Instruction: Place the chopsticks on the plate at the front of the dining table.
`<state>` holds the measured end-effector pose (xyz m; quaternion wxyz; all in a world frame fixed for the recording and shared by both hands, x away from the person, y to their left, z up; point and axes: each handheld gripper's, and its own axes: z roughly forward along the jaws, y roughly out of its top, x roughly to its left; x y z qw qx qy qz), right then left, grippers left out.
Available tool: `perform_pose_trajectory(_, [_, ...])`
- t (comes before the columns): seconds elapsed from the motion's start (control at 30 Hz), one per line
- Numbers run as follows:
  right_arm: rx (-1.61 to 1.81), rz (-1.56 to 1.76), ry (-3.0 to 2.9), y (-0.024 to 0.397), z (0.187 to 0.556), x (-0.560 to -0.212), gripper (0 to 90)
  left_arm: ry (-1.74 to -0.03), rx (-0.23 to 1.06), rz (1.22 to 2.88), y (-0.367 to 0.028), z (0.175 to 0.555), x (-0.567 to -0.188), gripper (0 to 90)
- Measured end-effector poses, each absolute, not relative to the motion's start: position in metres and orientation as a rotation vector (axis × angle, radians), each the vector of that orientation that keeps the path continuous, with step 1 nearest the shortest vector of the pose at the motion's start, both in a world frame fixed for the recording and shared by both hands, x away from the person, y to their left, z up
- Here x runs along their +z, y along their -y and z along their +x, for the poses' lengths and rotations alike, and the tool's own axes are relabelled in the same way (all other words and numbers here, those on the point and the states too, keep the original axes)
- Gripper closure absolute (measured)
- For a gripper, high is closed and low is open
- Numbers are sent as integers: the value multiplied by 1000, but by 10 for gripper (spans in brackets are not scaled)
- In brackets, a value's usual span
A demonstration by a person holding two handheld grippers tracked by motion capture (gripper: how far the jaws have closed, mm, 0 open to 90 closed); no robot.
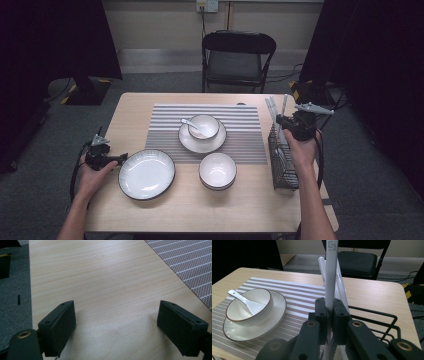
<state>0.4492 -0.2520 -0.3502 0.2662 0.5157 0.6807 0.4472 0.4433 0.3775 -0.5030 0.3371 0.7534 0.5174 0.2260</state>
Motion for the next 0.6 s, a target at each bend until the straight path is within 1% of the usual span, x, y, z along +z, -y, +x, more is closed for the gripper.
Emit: perform_pose_trajectory(0.6, [1291,1349,-1745,258,438,-336,852,-1350,590,1964,-377,443,-503,150])
